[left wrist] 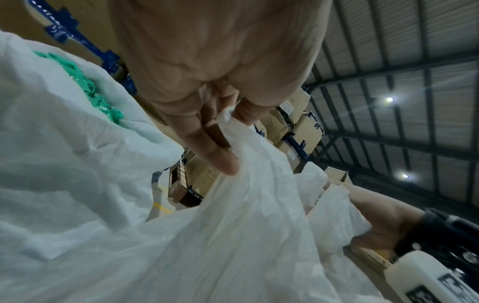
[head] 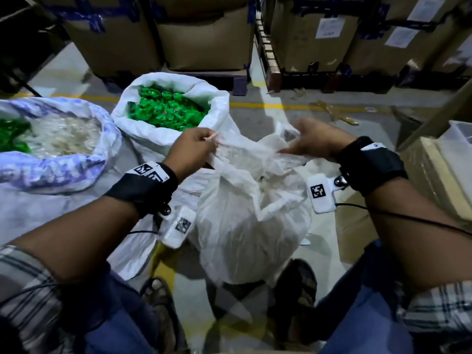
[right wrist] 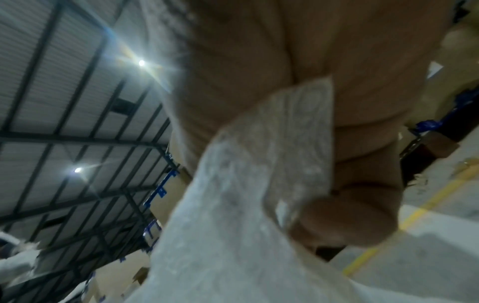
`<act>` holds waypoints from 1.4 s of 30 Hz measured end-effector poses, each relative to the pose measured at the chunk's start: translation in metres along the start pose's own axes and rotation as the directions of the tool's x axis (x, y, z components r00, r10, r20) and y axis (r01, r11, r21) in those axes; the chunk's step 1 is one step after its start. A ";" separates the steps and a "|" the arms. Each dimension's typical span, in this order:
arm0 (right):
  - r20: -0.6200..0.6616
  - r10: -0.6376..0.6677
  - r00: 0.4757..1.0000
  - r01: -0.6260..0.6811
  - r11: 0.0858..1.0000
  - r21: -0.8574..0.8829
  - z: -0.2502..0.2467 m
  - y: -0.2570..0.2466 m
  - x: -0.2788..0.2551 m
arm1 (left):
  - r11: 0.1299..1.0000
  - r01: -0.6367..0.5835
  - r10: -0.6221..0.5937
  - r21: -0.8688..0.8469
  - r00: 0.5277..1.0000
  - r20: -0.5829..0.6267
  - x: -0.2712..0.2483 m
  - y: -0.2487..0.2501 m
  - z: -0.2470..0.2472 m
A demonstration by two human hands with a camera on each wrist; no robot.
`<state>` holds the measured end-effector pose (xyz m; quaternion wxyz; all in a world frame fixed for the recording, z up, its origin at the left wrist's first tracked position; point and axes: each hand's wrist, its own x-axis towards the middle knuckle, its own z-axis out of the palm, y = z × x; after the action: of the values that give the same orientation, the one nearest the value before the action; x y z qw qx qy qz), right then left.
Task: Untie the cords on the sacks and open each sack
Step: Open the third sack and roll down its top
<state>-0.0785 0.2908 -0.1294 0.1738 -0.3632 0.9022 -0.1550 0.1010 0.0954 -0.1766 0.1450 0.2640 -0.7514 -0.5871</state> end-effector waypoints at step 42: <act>-0.176 -0.323 0.930 0.189 0.830 -0.524 0.021 0.027 -0.046 | 0.882 -0.173 -0.044 -0.438 0.896 -0.442 0.062 0.029 -0.015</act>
<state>-0.0545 0.3386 -0.1493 -0.0668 -0.4909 0.8685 0.0154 0.0519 0.0530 -0.1507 0.3899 0.3210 -0.5442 -0.6699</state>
